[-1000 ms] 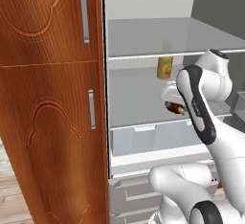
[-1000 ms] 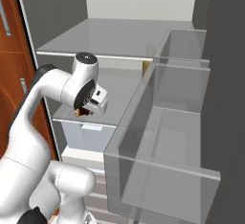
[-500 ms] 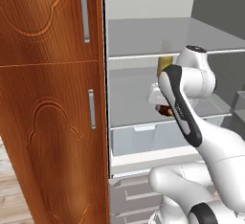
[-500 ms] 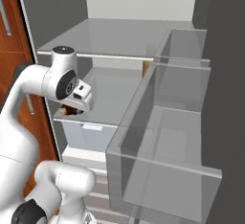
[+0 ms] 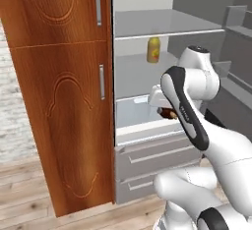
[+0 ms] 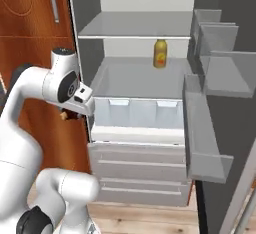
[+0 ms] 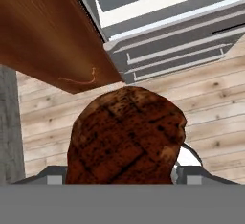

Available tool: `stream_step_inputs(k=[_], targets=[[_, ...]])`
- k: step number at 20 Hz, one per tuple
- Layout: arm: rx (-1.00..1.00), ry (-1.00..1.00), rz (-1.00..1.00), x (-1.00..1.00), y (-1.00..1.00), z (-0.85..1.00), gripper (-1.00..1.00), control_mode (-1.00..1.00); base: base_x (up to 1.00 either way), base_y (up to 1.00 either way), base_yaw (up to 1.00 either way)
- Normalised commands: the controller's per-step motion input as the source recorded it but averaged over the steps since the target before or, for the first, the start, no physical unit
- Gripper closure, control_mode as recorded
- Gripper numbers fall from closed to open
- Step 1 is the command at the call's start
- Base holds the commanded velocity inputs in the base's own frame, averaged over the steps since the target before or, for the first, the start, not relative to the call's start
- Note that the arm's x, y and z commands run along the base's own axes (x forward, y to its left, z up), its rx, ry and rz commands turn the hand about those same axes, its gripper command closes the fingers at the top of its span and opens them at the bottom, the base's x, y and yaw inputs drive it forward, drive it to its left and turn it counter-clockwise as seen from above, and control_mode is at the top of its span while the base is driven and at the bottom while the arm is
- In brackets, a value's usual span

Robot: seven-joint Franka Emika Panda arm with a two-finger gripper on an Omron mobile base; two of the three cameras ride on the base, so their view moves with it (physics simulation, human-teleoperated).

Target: Take the steak from the fridge and place it on the digital scale on the counter by the fridge. Wait a few seconds for a reading, then move it to the plate on the dining counter.

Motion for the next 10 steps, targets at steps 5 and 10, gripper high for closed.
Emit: stream_step_inputs(k=[5,10], targets=[[0.0,0.0,0.0,0.0,0.0,0.0,1.0,1.0,-0.95,0.33,-0.7],[0.0,0.0,0.0,0.0,0.0,0.0,1.0,1.0,-0.62,0.07,-0.87]])
